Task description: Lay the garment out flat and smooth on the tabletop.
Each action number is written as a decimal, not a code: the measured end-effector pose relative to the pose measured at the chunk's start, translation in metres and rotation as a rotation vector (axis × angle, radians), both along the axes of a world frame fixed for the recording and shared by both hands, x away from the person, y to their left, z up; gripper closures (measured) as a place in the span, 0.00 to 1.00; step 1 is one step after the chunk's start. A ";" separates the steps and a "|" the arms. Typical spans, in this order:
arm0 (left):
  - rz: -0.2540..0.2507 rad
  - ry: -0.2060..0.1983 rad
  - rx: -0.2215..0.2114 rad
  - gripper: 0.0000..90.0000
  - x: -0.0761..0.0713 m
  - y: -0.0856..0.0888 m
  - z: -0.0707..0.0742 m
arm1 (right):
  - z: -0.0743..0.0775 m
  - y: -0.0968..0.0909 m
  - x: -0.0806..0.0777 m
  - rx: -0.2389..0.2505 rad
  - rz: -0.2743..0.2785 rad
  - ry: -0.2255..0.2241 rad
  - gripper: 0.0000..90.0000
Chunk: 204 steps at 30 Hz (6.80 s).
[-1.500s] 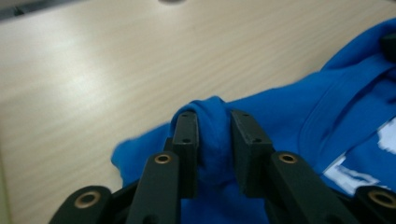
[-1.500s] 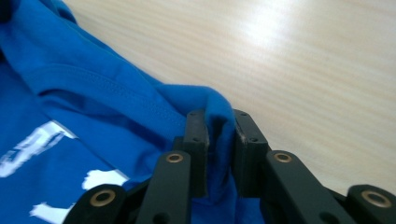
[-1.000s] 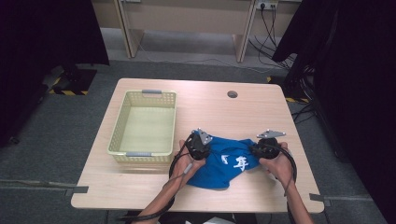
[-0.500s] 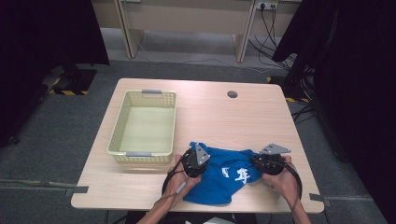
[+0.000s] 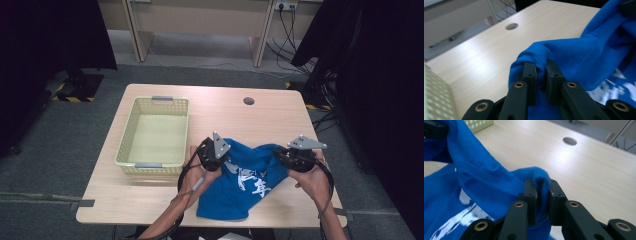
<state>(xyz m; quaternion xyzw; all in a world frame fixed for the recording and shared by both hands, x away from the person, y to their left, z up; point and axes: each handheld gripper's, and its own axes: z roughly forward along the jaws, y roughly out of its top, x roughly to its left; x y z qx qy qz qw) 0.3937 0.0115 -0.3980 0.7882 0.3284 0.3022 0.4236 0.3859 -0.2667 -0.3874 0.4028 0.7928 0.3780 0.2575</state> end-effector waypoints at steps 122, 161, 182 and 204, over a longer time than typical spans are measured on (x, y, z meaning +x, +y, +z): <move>-0.082 0.324 -0.001 0.13 -0.054 0.016 -0.084 | -0.075 0.009 -0.009 -0.098 -0.073 0.127 0.35; -0.080 0.327 0.002 0.12 -0.053 0.014 -0.084 | -0.047 -0.058 -0.001 -0.045 -0.263 -0.003 0.58; -0.078 0.326 0.001 0.11 -0.052 0.014 -0.084 | -0.078 -0.027 0.017 -0.157 -0.156 0.128 0.74; -0.078 0.327 0.002 0.11 -0.052 0.014 -0.084 | -0.058 -0.102 0.011 -0.033 -0.357 0.060 0.71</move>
